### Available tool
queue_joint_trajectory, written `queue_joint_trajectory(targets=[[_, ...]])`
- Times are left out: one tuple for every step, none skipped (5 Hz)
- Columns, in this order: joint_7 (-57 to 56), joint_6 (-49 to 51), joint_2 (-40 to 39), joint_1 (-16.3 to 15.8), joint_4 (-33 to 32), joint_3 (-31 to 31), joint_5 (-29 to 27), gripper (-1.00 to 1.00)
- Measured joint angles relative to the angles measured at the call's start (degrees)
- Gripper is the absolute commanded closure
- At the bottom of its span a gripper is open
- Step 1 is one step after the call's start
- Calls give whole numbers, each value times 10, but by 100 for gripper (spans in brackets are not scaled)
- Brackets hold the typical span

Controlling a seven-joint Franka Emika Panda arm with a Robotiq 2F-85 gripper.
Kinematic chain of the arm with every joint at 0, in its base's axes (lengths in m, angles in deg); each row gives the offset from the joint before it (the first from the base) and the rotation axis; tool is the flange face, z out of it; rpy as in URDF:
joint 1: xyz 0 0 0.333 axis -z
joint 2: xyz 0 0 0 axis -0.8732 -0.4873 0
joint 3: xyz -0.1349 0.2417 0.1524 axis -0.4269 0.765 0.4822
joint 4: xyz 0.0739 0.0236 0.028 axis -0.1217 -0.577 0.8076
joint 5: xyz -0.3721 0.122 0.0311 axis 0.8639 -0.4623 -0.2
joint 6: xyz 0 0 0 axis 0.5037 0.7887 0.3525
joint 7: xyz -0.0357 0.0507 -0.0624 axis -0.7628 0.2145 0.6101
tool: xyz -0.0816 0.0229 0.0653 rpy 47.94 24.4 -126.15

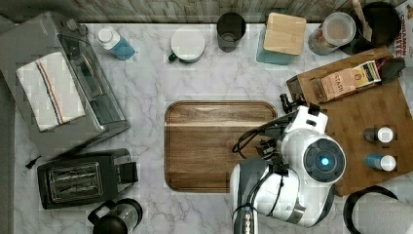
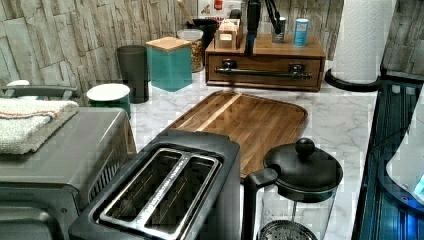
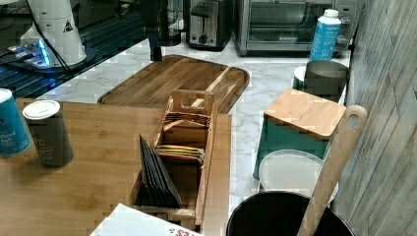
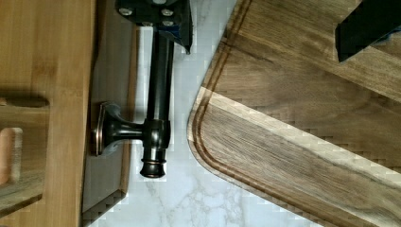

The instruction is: Open the drawer.

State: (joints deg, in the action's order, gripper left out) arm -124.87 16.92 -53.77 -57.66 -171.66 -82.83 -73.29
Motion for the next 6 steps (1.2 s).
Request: queue_joint_trajectory(targets=[[-17, -38, 0, 9, -3, -2, 0, -100], [-37, -53, -4, 18, -3, -4, 0, -100], [-57, -68, -15, 23, -9, -14, 0, -100], [-58, -102, -21, 25, -25, -33, 2, -100], [-58, -112, -21, 27, -36, -52, 2, -100], [-58, -123, -23, 33, -48, -61, 2, -100]])
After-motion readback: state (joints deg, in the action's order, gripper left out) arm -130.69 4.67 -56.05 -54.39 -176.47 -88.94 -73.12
